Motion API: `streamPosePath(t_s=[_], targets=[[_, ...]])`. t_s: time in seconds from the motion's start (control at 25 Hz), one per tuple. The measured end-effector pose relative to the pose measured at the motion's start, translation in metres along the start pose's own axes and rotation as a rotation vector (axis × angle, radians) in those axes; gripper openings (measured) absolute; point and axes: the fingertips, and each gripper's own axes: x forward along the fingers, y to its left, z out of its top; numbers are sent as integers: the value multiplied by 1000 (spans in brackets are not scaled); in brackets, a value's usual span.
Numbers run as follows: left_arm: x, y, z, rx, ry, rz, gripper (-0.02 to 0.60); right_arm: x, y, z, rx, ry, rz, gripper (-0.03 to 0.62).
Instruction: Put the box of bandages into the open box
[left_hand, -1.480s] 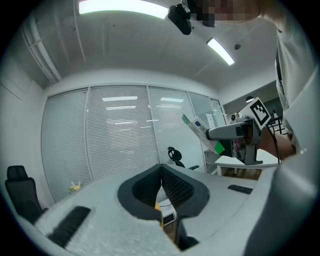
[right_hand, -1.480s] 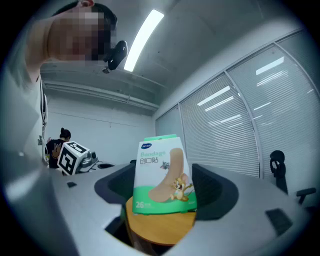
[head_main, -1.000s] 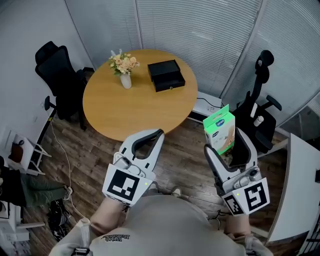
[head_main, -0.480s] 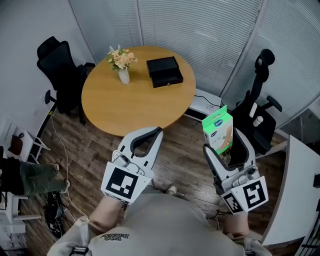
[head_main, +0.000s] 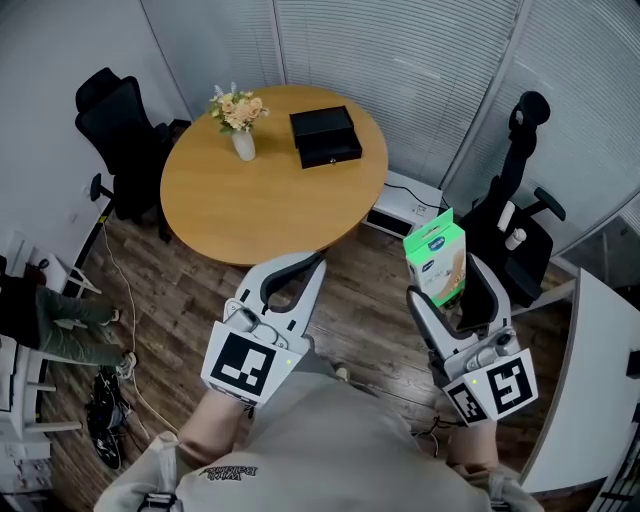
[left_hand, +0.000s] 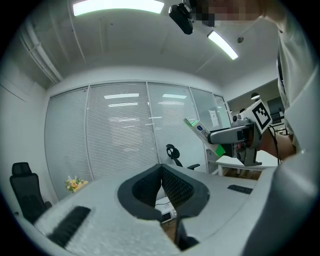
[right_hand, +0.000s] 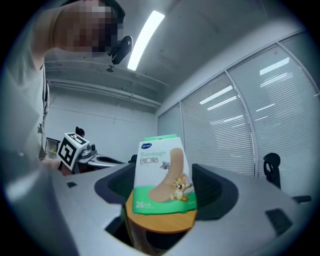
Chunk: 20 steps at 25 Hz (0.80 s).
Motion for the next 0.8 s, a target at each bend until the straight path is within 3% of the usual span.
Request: streamPosePath(t_s=[0.8], targets=[[9,16,3,10,-64,12,21,8,-7,-12,-50,32,-6,348]])
